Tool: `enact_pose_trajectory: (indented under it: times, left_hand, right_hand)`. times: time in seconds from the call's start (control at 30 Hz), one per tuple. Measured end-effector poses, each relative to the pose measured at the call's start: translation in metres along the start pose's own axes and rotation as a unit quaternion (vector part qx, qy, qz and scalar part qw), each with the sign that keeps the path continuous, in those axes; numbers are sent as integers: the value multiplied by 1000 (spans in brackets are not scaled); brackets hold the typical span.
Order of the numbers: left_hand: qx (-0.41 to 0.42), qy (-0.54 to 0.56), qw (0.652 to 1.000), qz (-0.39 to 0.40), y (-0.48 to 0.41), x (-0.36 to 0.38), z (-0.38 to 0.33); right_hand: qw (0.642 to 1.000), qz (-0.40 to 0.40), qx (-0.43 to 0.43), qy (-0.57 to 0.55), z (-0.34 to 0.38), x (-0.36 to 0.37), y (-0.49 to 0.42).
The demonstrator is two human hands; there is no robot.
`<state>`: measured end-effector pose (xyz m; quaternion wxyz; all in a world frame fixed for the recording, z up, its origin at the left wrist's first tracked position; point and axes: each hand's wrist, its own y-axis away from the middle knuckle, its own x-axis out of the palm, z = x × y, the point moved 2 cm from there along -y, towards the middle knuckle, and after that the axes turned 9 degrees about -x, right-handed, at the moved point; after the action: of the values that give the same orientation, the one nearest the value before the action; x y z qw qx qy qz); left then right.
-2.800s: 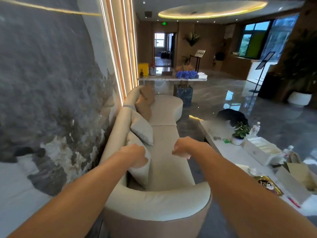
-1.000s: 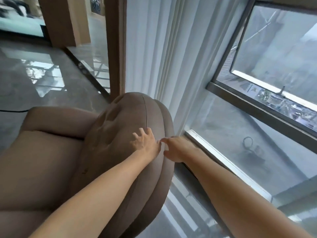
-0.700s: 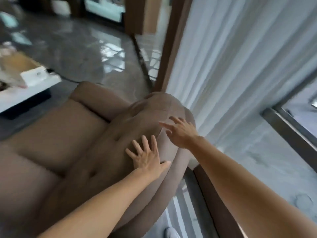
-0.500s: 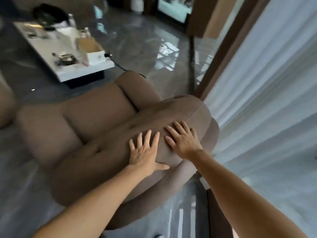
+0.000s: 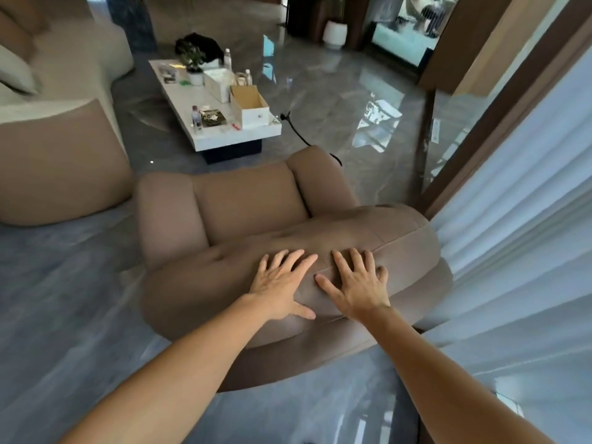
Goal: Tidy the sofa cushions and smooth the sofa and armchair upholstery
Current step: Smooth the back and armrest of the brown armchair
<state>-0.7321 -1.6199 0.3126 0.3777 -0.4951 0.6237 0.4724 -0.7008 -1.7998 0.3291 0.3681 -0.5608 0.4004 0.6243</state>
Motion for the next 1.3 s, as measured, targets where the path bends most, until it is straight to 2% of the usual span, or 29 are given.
enact_pose_trajectory:
  times: [0.17,0.37,0.47,0.53,0.67,0.9,1.2,1.3]
  left_hand:
    - [38,10,999,32,22,-12,61]
    - [89,33,993,65,42,-32,153]
    - [114,34,990,76,45,-47,205]
    - [120,42,989,78,35,-60,267]
    - [155,26,984,85,29,-80,292]
    - [164,2,975,149,-34,-146,412]
    - [190,-113,943,248,-110,-225,523]
    - [201,-165,927,272,-136,-238,559]
  right_hand:
    - [1000,11,22,11,63,0,7]
    - [997,63,14,34,141,3,5]
    - [998,50,7,48,194,0,-10]
    - [998,37,2,47,247,6,-45]
    - [1000,-16,16,19,275,5,-50]
    - [991,-102,81,-44,382,6,-144]
    - [975,-92,184,-80,516,-2,-249]
    - [976,-79,186,-80,558,-2,-284]
